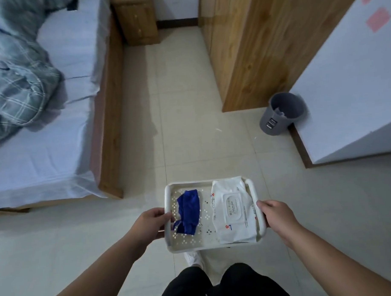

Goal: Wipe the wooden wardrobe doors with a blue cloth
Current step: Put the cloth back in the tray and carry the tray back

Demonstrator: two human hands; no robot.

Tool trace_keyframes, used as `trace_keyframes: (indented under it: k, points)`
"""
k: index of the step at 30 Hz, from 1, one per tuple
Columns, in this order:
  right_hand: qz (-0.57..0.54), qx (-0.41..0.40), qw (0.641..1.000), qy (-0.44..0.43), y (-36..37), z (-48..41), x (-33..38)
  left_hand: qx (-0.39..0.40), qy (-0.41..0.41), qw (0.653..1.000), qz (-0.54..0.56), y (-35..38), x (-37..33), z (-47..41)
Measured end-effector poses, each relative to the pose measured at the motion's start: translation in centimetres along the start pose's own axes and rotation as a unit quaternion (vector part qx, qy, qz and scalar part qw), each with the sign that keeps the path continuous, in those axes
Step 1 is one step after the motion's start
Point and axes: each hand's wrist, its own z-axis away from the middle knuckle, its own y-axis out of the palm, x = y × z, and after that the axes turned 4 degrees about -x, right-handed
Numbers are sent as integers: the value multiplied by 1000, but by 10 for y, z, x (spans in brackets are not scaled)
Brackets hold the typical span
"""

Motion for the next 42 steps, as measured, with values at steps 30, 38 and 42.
trace_keyframes:
  k: [30, 38, 42]
  points:
    - [63, 88, 991, -73, -1, -258, 326, -128, -26, 991, 17, -46, -300, -200]
    - [94, 58, 990, -88, 37, -338, 443, -114, -12, 992, 44, -102, -383, -307]
    - [108, 39, 989, -97, 53, -371, 506, -105, -4, 994, 31, -130, -439, -353]
